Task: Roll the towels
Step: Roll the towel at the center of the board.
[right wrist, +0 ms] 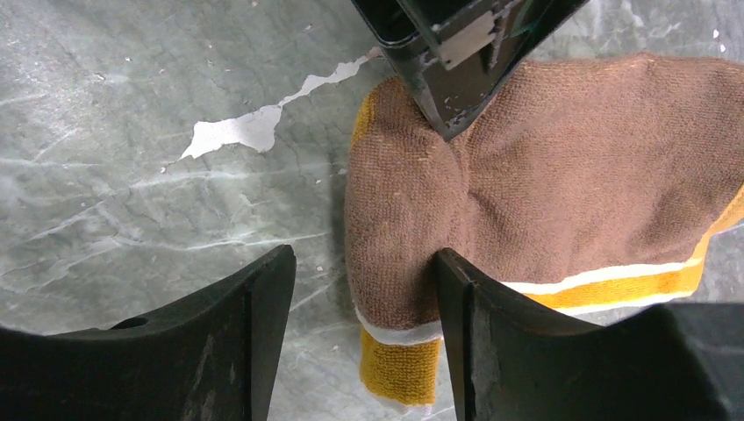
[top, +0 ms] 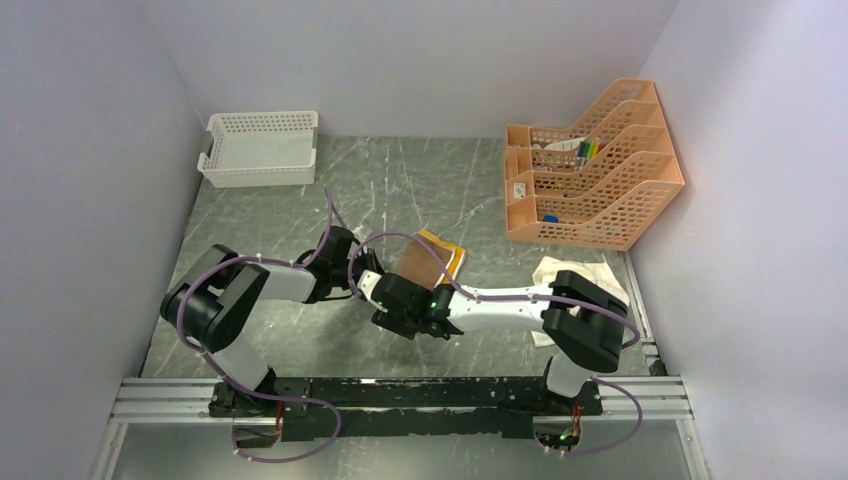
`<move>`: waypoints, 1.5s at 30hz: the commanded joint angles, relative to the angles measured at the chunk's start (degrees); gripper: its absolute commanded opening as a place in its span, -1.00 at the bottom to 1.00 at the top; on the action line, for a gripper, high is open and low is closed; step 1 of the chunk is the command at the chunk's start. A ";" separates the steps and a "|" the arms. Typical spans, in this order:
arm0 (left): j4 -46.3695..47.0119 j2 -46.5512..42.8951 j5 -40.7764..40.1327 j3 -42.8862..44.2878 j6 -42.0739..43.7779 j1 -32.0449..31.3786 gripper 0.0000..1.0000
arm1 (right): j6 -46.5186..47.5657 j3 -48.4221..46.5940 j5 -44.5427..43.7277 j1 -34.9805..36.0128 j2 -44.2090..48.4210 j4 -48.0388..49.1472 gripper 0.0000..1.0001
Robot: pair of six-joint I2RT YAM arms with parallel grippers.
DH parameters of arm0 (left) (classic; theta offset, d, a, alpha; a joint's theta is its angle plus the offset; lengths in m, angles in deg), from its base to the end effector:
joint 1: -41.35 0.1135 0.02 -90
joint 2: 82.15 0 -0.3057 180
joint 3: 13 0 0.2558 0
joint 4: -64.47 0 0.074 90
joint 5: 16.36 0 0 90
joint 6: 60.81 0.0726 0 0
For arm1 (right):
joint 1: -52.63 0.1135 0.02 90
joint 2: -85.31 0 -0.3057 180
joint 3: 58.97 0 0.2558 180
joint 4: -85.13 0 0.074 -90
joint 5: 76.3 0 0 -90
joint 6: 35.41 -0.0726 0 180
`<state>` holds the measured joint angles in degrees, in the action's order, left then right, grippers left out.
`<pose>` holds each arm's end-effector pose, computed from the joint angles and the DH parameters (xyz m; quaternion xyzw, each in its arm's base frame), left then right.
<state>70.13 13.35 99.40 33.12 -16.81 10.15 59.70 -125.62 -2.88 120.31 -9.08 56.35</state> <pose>0.2544 -0.1910 0.1273 -0.0286 0.9002 -0.3992 0.1715 0.1517 0.3150 0.1795 -0.5288 0.7874 0.0300 0.3153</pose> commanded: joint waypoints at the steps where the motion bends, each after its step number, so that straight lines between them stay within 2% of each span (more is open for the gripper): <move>1: -9.81 3.78 -1.59 -2.50 3.32 -0.44 -0.47 | 0.17 -0.61 -4.02 1.21 -1.54 1.94 0.17; 7: -9.96 4.59 0.01 -2.07 3.66 -0.02 -0.44 | -0.11 0.16 -5.93 1.81 -5.29 2.73 0.06; 10: -6.95 3.88 4.67 -3.20 2.64 2.60 -0.42 | -1.18 1.11 -5.97 1.73 -6.57 3.68 0.02; 13: -9.99 2.43 4.38 -1.96 4.09 3.89 -0.39 | -2.49 2.19 -5.20 0.92 -6.93 5.01 -0.04; 18: -13.10 1.99 3.87 -0.39 6.12 3.88 -0.37 | -4.26 1.98 -3.11 -1.52 -8.05 6.19 -0.43; 21: -12.94 1.92 4.14 -0.73 6.08 4.00 -0.34 | -5.09 1.05 -0.23 -3.14 -8.50 5.44 -0.54; 25: -14.05 0.02 3.64 -0.72 6.26 4.51 -0.20 | -8.18 2.64 17.32 -10.21 -4.90 7.54 -0.74; 28: -16.26 -4.65 2.01 -0.87 6.38 6.80 0.11 | -11.65 5.55 30.47 -15.79 -1.29 11.48 -0.94; 31: -20.18 -10.77 0.03 -0.30 7.21 10.11 0.52 | -14.24 6.06 38.11 -18.53 -0.50 13.14 -1.00; 33: -23.36 -15.52 -1.37 0.52 8.30 12.02 0.68 | -16.72 6.26 43.29 -19.98 -0.89 15.08 -1.00; 38: -26.22 -21.72 -0.14 2.20 10.70 14.41 0.74 | -26.26 7.51 57.04 -24.26 -1.94 22.81 -1.00; 45: -14.96 -21.81 10.36 -4.09 6.93 14.03 0.59 | -41.05 10.30 66.67 -34.52 -3.63 33.72 -1.00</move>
<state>49.84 -8.48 103.40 32.73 -8.46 24.27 29.73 -117.31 54.65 91.35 -11.42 80.96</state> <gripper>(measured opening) 0.809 0.054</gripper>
